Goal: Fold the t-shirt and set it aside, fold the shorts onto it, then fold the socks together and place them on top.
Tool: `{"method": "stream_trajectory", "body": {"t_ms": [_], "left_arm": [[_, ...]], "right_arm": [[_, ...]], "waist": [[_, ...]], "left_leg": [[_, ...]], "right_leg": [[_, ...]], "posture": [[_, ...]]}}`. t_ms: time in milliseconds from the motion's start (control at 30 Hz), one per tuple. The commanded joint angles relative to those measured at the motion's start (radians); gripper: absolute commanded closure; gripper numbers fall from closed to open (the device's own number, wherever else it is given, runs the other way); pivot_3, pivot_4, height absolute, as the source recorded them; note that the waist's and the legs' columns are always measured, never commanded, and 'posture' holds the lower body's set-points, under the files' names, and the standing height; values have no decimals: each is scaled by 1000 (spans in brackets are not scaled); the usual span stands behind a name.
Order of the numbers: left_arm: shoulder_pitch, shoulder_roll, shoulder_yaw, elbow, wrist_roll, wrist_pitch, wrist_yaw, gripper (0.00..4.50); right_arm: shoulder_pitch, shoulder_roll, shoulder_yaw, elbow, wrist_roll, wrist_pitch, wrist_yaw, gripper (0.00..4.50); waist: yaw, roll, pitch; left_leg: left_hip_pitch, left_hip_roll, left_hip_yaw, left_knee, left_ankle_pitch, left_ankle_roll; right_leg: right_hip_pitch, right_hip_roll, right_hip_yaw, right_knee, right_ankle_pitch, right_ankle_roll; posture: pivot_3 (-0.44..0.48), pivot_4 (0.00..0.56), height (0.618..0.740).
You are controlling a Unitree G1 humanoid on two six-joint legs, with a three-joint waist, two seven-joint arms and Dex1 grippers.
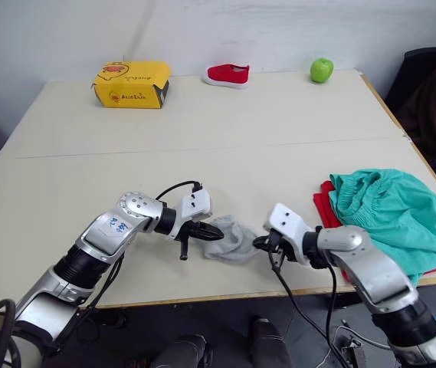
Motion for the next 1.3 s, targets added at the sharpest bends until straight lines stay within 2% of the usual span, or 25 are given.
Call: {"method": "stream_trajectory", "body": {"t_ms": [33,133,267,400,467,500,767,933,1067,1200,1300], "left_arm": [[9,-3,-5,-3,17,-9,-4,4490],[13,-3,-8,-4,22,-15,-4,4500],[18,-1,-14,-2,33,-31,-4,4500],[20,-1,-18,-3,45,-42,-5,4500],[21,0,-21,-3,55,-51,-5,4500],[21,-1,-21,-3,57,-53,-6,4500],[26,0,-13,-4,66,-58,-6,4500],[34,4,-5,-14,72,-56,-5,4500],[37,6,5,-17,75,-53,0,4500],[37,6,17,-11,78,-54,0,4500],[41,7,29,-12,77,-55,2,4500]], "right_arm": [[21,22,-183,-49,218,248,-36,4333],[24,80,-300,-23,342,443,-106,3618],[48,210,-390,-1,444,681,-179,2271],[-4,361,-426,114,504,719,-313,896],[-23,398,-429,169,527,719,-374,213],[-39,418,-424,211,534,719,-406,65],[-258,616,-419,487,450,696,-575,65],[-295,650,-362,531,391,661,-595,65],[-274,635,-310,526,355,637,-594,1034],[-280,620,-304,525,350,625,-572,2502],[-290,613,-310,527,347,620,-563,3413]], "waist": [[1,0,0],[3,0,0],[5,0,0],[-2,0,0],[-2,0,0],[-2,1,0],[-13,1,-1],[-21,2,-3],[-31,3,-5],[-32,3,-5],[-31,1,-6]], "left_leg": [[0,0,0,0,0,0],[0,0,0,0,0,0],[0,0,0,0,0,0],[1,0,1,0,0,0],[2,0,2,0,0,1],[2,0,2,0,0,0],[4,0,2,0,0,0],[4,0,2,0,1,0],[5,0,2,-1,1,0],[5,0,2,-1,1,0],[5,0,2,-1,0,0]], "right_leg": [[0,0,0,0,0,0],[0,0,0,0,0,0],[0,0,1,0,0,0],[0,0,2,1,0,0],[0,0,2,2,0,0],[0,0,2,3,0,0],[0,0,3,5,0,0],[0,0,3,7,0,0],[1,0,3,7,0,0],[1,0,3,7,0,0],[1,0,3,7,0,0]], "posture": [[0,150,740],[0,150,740],[0,150,740],[0,150,740],[0,150,740],[0,150,740],[0,150,740],[0,150,740],[0,150,740],[0,150,740],[0,150,740]]}}
